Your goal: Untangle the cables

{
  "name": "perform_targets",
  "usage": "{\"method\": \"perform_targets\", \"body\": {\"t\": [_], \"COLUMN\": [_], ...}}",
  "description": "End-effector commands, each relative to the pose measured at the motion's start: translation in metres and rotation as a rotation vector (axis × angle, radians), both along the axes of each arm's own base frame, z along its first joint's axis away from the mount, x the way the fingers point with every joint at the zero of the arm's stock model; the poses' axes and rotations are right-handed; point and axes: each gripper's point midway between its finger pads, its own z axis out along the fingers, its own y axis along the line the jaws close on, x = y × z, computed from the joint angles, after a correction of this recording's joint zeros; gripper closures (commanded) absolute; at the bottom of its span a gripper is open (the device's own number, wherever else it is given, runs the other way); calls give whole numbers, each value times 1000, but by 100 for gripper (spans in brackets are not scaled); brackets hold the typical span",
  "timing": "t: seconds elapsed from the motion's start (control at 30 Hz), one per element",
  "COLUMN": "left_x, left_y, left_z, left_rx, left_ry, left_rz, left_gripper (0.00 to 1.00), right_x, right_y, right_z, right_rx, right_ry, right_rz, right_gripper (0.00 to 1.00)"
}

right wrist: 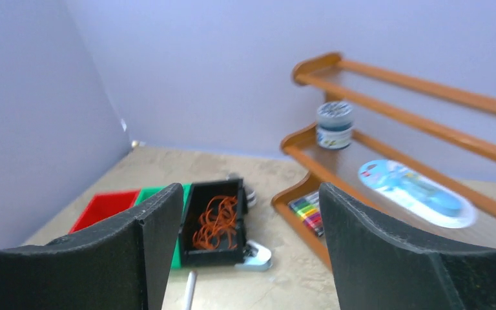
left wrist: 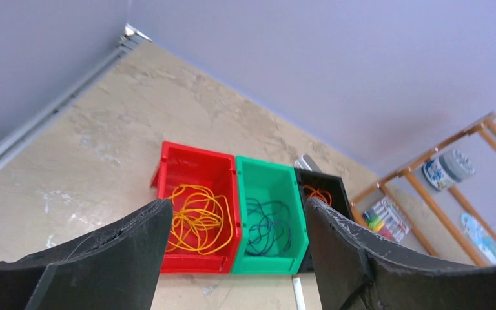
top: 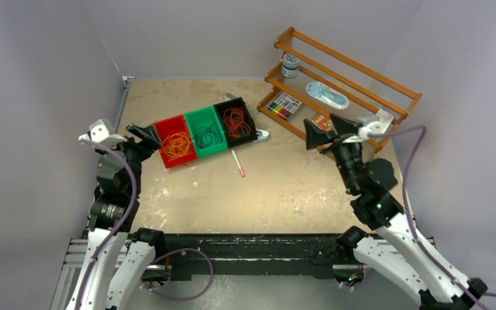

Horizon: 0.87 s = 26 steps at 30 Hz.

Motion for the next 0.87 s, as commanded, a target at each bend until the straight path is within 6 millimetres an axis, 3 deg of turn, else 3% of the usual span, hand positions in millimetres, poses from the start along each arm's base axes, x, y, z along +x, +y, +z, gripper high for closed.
{"method": "perform_targets", "body": {"t": [0.0,0.17,0.3,0.63,0.83], "left_x": [-21,-41,-57,-66,-71], "left_y": [26,33,48,53,56], "left_z": [15,3,-10,-35,-33], "left_rx": [14,-42,-129,-183,-176], "left_ry": [-52,-86,-134,-161,-181], "left_rz": [126,159,257,292,303], "left_gripper": [25,24,23,21,20], "right_x": [-17,-35,-46,-51,-47], "right_y": [-47,-80,-96,-100,-99], "right_z": [5,-6,-21,-34,-34], "right_rx": [19,100,180,188,187], "right_ry": [-26,-39,-26,2,-4], "right_rz": [-166,-265,-303,-308,-315], "right_gripper": [17,1,1,1,1]}}
